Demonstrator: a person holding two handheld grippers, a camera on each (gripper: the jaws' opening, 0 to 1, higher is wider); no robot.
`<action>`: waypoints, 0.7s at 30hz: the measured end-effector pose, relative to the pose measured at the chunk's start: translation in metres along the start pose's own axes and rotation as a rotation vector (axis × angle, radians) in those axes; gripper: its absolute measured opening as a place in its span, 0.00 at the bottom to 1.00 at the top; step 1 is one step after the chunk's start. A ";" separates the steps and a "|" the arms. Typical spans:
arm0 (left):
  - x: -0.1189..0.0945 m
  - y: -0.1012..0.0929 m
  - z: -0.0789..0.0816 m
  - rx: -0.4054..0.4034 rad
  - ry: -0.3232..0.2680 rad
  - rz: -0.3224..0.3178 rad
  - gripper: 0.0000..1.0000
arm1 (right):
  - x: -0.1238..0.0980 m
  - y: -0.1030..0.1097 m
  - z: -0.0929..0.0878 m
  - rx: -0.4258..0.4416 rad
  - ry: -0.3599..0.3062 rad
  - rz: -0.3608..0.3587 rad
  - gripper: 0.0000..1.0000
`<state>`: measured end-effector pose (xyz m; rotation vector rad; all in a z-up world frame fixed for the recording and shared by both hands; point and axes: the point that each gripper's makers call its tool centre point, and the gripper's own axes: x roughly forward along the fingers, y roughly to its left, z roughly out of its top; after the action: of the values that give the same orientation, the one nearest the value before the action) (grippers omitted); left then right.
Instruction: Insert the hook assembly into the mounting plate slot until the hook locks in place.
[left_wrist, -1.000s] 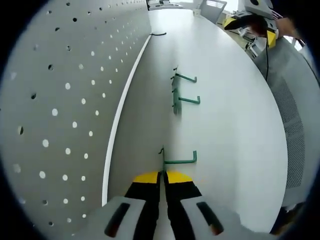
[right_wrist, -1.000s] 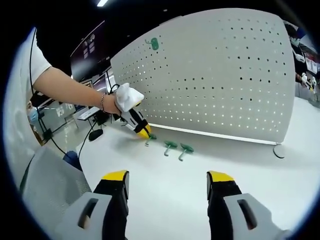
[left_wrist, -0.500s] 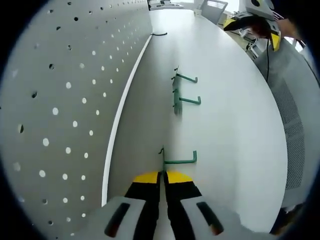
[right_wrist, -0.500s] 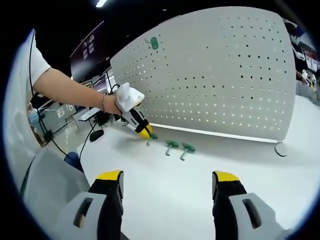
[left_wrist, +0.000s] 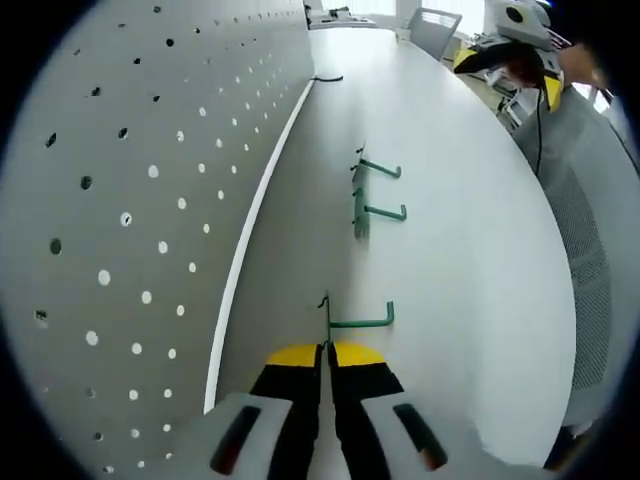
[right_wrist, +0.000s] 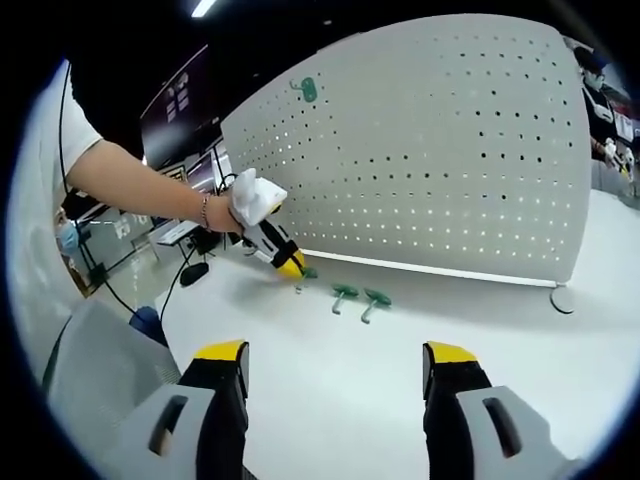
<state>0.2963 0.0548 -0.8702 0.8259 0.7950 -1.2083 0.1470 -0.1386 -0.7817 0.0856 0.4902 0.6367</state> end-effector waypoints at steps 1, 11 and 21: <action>-0.002 0.002 0.000 -0.006 -0.011 0.007 0.03 | 0.000 -0.001 0.001 0.003 -0.003 -0.002 0.68; -0.016 0.007 0.019 -0.037 -0.107 0.068 0.03 | 0.001 0.002 0.003 -0.006 -0.010 0.008 0.69; -0.029 0.003 0.044 -0.077 -0.213 0.109 0.03 | 0.000 0.003 0.007 -0.011 -0.021 0.009 0.69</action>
<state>0.2973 0.0300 -0.8233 0.6567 0.6107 -1.1404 0.1485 -0.1361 -0.7753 0.0836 0.4661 0.6465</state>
